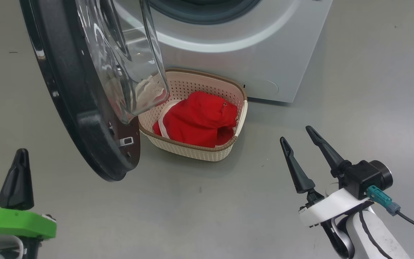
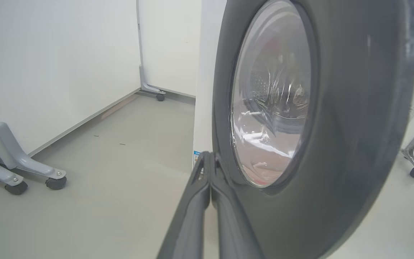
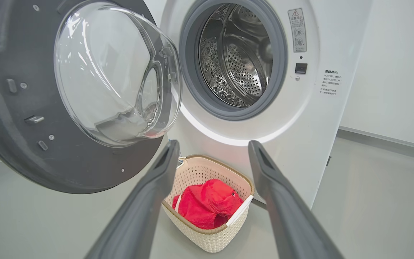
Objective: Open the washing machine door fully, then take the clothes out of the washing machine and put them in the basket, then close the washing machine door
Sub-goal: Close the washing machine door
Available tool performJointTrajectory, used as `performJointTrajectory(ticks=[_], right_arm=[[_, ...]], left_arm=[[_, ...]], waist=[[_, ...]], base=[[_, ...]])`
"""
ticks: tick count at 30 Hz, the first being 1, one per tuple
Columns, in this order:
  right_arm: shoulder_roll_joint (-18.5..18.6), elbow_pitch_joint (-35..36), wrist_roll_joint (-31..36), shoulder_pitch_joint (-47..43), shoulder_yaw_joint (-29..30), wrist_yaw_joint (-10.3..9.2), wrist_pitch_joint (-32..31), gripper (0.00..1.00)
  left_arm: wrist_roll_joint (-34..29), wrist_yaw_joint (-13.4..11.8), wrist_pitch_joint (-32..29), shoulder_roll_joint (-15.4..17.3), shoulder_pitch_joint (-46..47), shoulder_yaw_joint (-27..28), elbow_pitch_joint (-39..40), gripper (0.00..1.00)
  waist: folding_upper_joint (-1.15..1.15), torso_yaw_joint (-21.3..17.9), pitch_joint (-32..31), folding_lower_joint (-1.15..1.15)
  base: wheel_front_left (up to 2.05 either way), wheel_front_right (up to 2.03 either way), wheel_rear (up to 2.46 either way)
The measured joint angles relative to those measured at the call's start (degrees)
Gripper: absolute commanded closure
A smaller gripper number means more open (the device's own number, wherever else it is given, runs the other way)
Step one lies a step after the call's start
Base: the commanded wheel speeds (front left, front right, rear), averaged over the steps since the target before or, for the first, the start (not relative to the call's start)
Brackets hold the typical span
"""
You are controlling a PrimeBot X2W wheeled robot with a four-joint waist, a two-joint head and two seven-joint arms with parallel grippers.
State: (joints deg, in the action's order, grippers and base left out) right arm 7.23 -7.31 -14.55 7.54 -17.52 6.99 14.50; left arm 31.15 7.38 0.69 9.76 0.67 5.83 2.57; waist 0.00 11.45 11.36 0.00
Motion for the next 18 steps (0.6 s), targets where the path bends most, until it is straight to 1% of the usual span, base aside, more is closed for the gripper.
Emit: performJointTrajectory(ticks=[4,5,6,7,8,18], right_arm=[[0.0,0.0,0.0,-0.1,0.1,0.0,0.0,0.0],[0.0,0.0,0.0,-0.1,0.2,0.0,0.0,0.0],[0.0,0.0,0.0,-0.1,0.3,0.0,0.0,0.0],[0.0,0.0,0.0,-0.1,0.3,0.0,0.0,0.0],[0.0,0.0,0.0,-0.1,0.3,0.0,0.0,0.0],[0.0,0.0,0.0,-0.1,0.5,0.0,0.0,0.0]], left_arm=[[0.0,0.0,2.9,0.1,-0.6,-0.8,-1.3,1.0],[0.0,0.0,3.6,0.1,-0.8,-0.9,-1.8,0.82],[-0.4,0.0,4.4,0.2,-0.9,-1.0,-2.1,0.55],[-1.0,0.0,5.3,0.3,-1.0,-1.0,-2.3,0.1],[-0.9,0.0,5.8,0.4,-1.0,-1.1,-2.6,0.0],[-0.9,0.0,10.6,0.9,-1.0,-2.9,-6.0,0.0]], waist=[[0.0,0.0,0.0,0.0],[0.0,0.0,0.0,0.0],[0.0,0.0,0.0,0.0],[0.0,0.1,0.0,0.0],[0.0,0.1,0.0,0.0],[0.0,0.3,0.0,0.0]], base=[[0.0,0.0,0.0],[0.0,0.0,0.0],[0.0,0.0,0.0],[0.0,0.0,0.0],[0.0,0.0,0.0],[0.0,0.0,0.0]])
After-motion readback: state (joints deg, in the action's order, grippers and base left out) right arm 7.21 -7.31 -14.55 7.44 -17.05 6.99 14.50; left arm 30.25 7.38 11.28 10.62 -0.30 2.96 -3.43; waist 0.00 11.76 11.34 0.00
